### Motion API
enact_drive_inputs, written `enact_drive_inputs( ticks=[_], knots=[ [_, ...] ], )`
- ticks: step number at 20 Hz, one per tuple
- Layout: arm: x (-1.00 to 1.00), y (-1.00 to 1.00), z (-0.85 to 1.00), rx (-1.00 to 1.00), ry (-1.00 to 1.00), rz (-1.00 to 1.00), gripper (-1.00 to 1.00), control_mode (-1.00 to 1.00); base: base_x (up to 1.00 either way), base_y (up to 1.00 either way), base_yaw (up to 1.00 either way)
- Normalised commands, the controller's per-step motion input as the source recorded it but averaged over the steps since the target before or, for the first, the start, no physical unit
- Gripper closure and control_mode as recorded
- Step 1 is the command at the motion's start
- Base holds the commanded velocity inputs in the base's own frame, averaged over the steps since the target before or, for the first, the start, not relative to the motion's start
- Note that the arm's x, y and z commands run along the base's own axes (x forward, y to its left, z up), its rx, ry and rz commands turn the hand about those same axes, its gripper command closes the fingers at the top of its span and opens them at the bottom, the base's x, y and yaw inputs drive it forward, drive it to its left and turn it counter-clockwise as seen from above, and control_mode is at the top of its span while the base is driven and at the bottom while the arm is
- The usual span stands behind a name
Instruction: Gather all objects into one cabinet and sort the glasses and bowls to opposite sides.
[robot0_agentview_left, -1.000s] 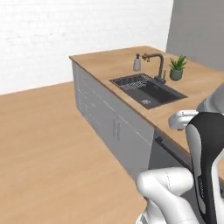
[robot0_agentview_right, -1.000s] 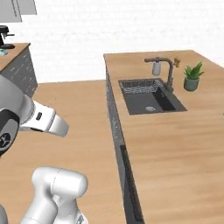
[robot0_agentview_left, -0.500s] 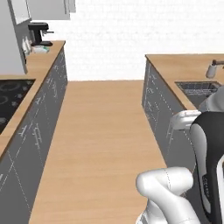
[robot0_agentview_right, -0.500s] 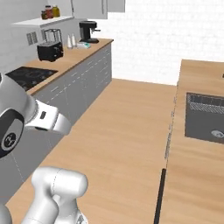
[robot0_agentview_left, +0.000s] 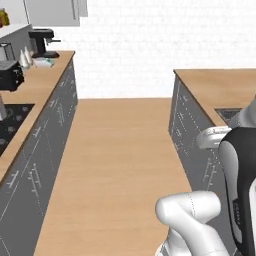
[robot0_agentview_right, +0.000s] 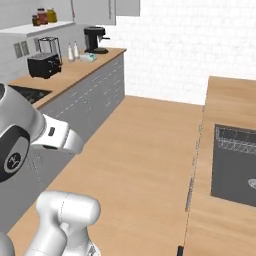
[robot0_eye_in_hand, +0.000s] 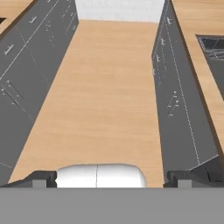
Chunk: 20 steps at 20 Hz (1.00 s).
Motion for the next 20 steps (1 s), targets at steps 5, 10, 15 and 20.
enact_drive_inputs(
  ticks=[5, 10, 15, 20],
  knots=[
    [0.00, 0.00, 0.00, 0.00, 0.00, 0.00, -1.00, 1.00, 1.00, 0.00, 0.00],
    [0.00, 0.00, 0.00, 0.00, 0.00, 0.00, -1.00, 1.00, 1.00, -0.02, 0.00],
    [0.00, 0.00, 0.00, 0.00, 0.00, 0.00, -1.00, 1.00, 1.00, 0.00, 0.00],
    [0.00, 0.00, 0.00, 0.00, 0.00, 0.00, -1.00, 1.00, 1.00, -0.02, 0.00]
  ],
)
